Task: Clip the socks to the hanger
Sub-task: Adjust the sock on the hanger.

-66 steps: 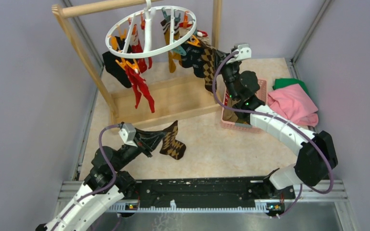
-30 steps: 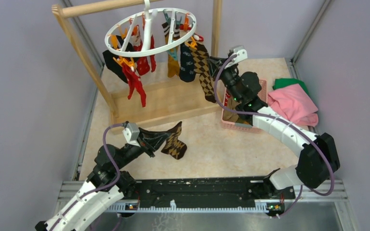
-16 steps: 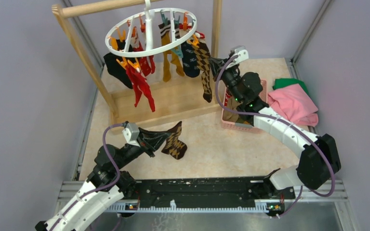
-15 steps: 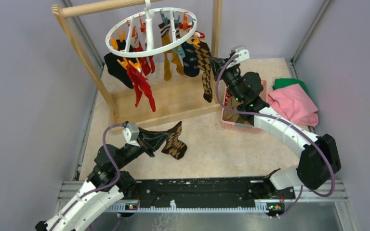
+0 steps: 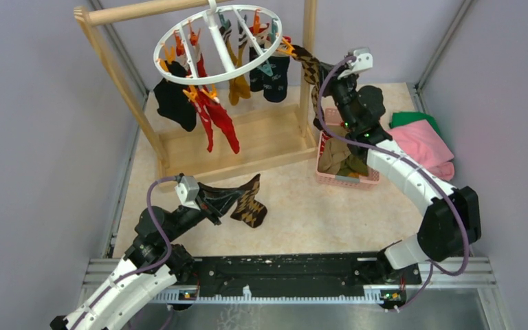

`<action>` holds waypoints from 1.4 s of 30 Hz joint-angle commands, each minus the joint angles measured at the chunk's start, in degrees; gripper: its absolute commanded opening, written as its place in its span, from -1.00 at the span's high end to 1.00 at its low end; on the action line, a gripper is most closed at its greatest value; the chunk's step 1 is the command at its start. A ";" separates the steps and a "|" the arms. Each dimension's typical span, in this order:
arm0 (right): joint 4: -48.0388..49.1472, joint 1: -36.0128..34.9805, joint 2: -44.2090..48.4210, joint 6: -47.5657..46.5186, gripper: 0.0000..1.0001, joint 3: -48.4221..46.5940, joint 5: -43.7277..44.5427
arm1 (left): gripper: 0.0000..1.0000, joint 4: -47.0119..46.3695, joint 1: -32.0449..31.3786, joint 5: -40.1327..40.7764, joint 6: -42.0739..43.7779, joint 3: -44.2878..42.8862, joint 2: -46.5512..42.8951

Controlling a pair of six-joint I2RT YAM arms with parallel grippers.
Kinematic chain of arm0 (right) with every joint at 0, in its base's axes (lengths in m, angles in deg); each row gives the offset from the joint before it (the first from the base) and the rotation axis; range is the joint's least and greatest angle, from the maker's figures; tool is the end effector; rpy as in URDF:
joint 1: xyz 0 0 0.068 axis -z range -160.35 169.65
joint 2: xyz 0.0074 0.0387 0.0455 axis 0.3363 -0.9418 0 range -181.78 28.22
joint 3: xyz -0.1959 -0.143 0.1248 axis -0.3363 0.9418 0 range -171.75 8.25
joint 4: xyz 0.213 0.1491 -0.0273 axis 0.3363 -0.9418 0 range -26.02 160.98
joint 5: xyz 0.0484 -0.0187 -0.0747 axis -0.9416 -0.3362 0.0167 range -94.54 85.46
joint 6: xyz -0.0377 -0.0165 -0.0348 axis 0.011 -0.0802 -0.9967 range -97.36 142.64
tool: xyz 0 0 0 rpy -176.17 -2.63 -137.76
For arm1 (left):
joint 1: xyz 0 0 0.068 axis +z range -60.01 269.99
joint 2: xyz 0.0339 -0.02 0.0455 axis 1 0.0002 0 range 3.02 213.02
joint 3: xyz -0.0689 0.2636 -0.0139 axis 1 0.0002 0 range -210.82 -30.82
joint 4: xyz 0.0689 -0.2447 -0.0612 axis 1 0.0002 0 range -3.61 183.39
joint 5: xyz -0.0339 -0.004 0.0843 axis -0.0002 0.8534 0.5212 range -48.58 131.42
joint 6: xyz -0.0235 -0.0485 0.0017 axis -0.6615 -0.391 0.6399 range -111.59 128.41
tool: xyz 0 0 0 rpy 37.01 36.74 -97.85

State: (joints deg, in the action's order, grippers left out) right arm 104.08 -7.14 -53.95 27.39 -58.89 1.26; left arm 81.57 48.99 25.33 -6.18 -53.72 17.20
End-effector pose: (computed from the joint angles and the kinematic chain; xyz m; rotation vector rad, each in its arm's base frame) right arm 0.3053 0.1501 0.4034 -0.1550 1.2583 0.4120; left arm 0.0708 -0.0746 0.3000 0.5618 1.2994 -0.9989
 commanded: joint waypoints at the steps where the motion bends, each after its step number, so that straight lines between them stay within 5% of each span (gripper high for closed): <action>1: -2.27 2.19 -4.52 0.52 1.00 -7.31 0.62 | 1.00 -3.97 -0.23 -1.66 0.53 0.48 0.90; 10: -5.77 3.23 -10.10 2.45 1.00 -13.88 -1.00 | 1.00 -5.19 -0.23 -1.93 -0.20 1.36 1.03; 25: 3.59 3.23 -2.52 4.47 0.94 -1.80 -12.21 | 1.00 -6.04 -0.23 -2.48 -0.26 1.45 1.55; 42: 3.60 3.23 2.78 4.89 0.59 1.56 -15.62 | 1.00 -6.75 -0.23 -2.72 -0.35 1.36 2.44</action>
State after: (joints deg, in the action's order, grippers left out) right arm 105.59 -4.53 -54.52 31.53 -57.71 -13.25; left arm 78.57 48.99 23.31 -6.46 -52.67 19.19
